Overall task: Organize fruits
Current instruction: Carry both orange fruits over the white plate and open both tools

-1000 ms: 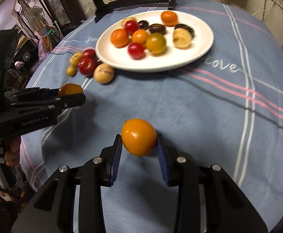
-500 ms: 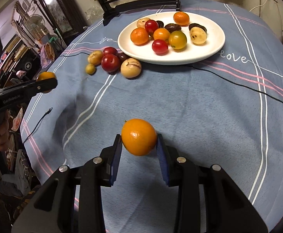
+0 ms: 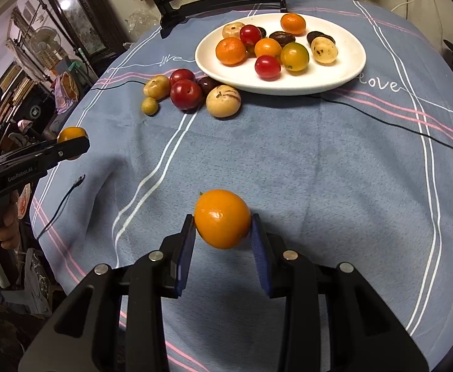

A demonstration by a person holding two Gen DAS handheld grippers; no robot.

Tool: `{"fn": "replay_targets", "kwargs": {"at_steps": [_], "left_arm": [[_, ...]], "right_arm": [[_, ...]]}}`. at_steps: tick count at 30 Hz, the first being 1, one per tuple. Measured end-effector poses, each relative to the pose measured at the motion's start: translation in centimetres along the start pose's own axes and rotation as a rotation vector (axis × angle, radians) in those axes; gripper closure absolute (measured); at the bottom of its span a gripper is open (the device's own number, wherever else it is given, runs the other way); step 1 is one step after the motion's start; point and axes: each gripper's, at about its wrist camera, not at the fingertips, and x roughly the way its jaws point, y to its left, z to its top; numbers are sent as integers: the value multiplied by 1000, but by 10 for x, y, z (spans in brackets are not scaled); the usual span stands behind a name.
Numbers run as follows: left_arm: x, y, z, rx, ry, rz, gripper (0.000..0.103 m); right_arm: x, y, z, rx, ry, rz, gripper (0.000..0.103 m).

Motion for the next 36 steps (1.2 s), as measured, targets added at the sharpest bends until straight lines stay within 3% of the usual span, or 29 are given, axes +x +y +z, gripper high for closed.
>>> {"fn": "replay_targets", "kwargs": {"at_steps": [10, 18, 22, 29, 36], "left_arm": [[5, -19, 10, 50, 0, -51, 64], [6, -72, 45, 158, -27, -43, 64], [1, -94, 83, 201, -75, -31, 64], [-8, -124, 144, 236, -161, 3, 64], [10, -136, 169, 247, -158, 25, 64]], "right_arm": [[-2, 2, 1, 11, 11, -10, 67], [0, -5, 12, -3, 13, 29, 67], [-17, -13, 41, -27, -49, 19, 67], [-70, -31, 117, -54, -241, -2, 67], [-82, -45, 168, -90, -309, -22, 67]]}}
